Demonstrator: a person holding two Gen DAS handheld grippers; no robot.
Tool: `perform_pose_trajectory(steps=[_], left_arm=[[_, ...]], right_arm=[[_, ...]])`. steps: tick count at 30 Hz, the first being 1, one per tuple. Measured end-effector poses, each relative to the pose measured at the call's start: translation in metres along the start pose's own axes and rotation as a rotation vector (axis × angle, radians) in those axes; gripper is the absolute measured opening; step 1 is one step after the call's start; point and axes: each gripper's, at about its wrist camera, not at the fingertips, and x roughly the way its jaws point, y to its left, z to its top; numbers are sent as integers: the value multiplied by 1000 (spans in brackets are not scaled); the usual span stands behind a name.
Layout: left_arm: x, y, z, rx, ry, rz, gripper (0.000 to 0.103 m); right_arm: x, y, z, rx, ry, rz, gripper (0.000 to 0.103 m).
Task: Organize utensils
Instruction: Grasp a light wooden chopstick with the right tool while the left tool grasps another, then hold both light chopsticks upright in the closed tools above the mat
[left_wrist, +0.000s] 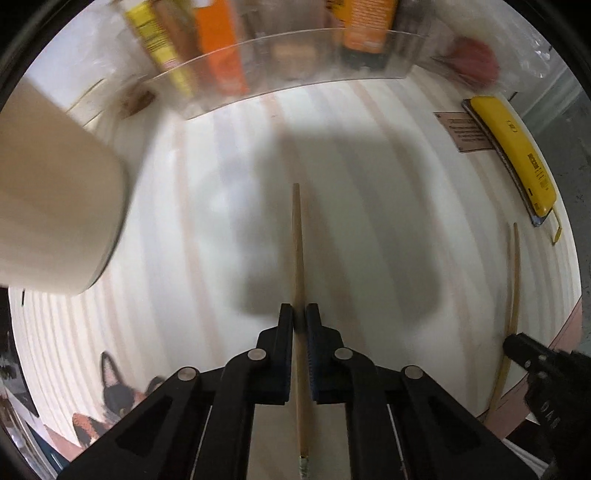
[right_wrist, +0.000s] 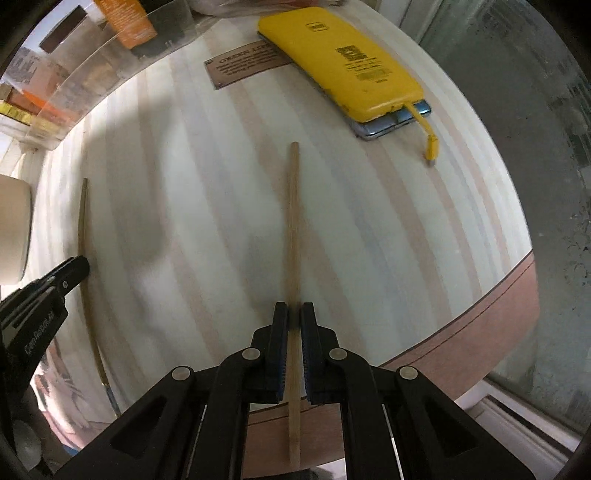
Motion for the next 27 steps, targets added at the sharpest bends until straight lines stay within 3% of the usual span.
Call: perform_pose_trajectory(steps=[8, 13, 15, 20, 27], left_arm=[[-16, 69, -52, -63, -3, 39, 4], [-17, 124, -94, -143, 17, 71, 4], [-17, 148, -109, -183, 25, 87, 4], [-9, 201, -141, -270, 58, 98, 4], [-4, 219, -149, -274, 60, 77, 5]], right_arm=[[-20, 54, -16, -102, -34, 93, 7], [-24, 120, -38, -207, -17, 129, 7], [-29, 165, -47, -251, 3, 138, 7], [-13, 223, -72, -350, 52, 130, 7], [-4, 281, -92, -450, 36, 21, 7]])
